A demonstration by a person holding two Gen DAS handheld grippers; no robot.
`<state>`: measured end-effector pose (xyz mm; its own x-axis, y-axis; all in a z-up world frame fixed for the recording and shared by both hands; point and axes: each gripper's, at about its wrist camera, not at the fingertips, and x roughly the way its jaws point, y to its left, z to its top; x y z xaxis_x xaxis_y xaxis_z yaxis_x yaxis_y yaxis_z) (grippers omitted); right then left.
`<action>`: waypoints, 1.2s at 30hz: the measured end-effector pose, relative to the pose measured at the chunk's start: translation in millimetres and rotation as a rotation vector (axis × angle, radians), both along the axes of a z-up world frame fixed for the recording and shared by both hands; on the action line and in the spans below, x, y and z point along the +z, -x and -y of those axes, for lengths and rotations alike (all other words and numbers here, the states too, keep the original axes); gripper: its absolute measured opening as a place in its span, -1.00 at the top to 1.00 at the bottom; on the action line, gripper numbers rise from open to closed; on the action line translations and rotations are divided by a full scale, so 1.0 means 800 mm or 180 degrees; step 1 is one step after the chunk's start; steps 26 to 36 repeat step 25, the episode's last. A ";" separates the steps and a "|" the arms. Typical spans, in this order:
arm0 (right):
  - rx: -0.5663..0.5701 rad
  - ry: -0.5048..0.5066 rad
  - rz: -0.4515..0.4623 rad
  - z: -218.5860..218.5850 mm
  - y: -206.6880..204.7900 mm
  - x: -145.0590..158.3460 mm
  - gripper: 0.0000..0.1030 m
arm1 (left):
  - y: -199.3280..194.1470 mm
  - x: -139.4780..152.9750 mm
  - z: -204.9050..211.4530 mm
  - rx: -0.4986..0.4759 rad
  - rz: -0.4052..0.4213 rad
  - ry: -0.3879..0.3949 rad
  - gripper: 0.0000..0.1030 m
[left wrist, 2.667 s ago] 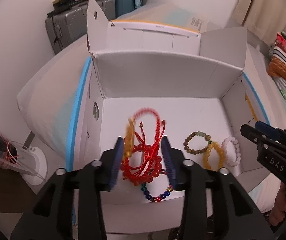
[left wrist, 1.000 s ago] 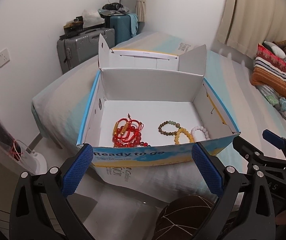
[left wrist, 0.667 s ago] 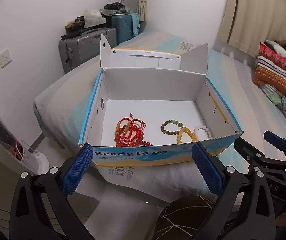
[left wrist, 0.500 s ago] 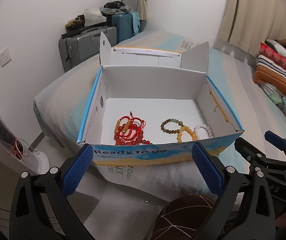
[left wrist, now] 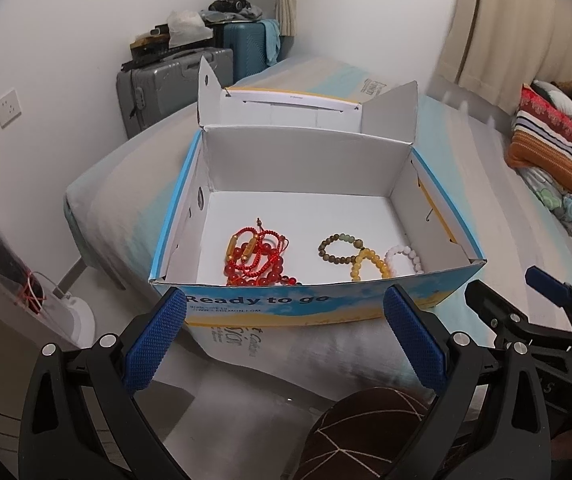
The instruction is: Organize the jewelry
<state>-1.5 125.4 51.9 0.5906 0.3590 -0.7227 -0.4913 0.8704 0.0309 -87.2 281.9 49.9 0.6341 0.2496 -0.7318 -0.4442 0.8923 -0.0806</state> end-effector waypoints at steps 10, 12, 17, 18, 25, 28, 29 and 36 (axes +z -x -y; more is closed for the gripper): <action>0.0001 0.0006 -0.0032 -0.003 -0.002 -0.005 -0.85 | -0.008 -0.004 -0.003 0.0167 -0.0115 -0.0112 -0.89; 0.0006 0.0019 -0.0044 -0.005 -0.003 -0.008 -0.85 | -0.009 -0.003 -0.003 0.0209 -0.0080 -0.0173 -0.89; 0.0010 0.0025 -0.0063 -0.008 -0.010 -0.011 -0.85 | -0.013 -0.004 0.000 0.0188 -0.0079 -0.0295 -0.89; 0.0009 0.0026 -0.0064 -0.008 -0.011 -0.011 -0.85 | -0.015 -0.004 -0.002 0.0186 -0.0081 -0.0275 -0.89; 0.0011 0.0017 -0.0050 -0.012 -0.013 -0.012 -0.85 | -0.021 -0.007 -0.010 0.0195 -0.0139 -0.0180 -0.89; 0.0011 0.0017 -0.0050 -0.012 -0.013 -0.012 -0.85 | -0.021 -0.007 -0.010 0.0195 -0.0139 -0.0180 -0.89; 0.0011 0.0017 -0.0050 -0.012 -0.013 -0.012 -0.85 | -0.021 -0.007 -0.010 0.0195 -0.0139 -0.0180 -0.89; 0.0011 0.0017 -0.0050 -0.012 -0.013 -0.012 -0.85 | -0.021 -0.007 -0.010 0.0195 -0.0139 -0.0180 -0.89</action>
